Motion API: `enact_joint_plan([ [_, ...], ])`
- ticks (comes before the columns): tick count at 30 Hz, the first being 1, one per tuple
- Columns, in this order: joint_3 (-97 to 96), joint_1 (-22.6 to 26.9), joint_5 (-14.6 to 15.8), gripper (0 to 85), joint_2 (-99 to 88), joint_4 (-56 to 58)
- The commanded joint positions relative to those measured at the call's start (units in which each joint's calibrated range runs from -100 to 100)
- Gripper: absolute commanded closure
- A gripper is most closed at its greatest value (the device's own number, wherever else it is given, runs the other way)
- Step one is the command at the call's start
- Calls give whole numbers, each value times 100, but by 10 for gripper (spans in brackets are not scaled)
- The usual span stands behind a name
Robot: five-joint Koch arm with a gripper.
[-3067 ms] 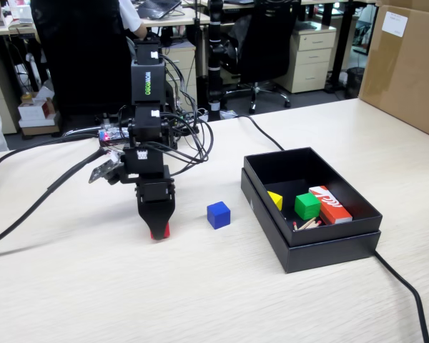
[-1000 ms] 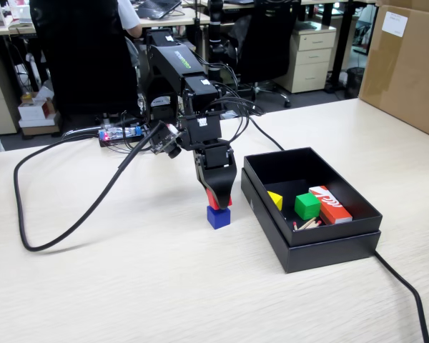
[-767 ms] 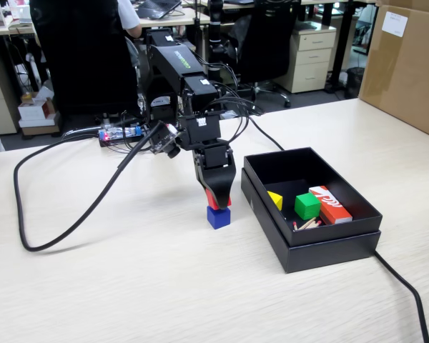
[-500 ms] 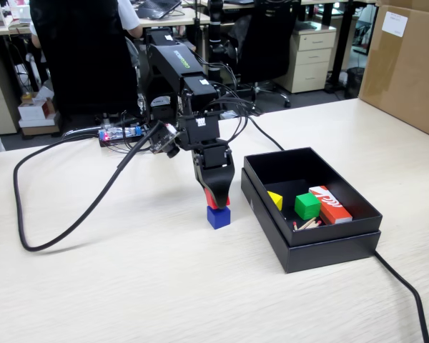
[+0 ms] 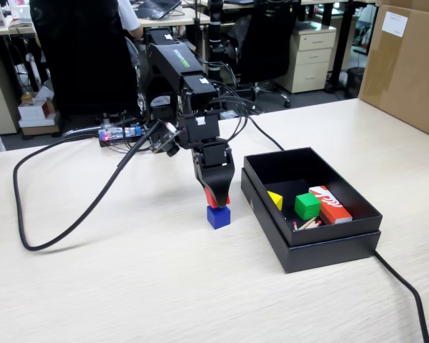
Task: Put the red cube on top of the blue cube
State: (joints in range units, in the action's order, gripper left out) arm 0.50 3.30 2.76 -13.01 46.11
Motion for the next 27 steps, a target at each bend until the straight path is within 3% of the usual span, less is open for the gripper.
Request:
enact_joint_plan([
  [1,213,0,-5,819,-311,-80],
  [27,222,-15,-5,818,10,-123],
])
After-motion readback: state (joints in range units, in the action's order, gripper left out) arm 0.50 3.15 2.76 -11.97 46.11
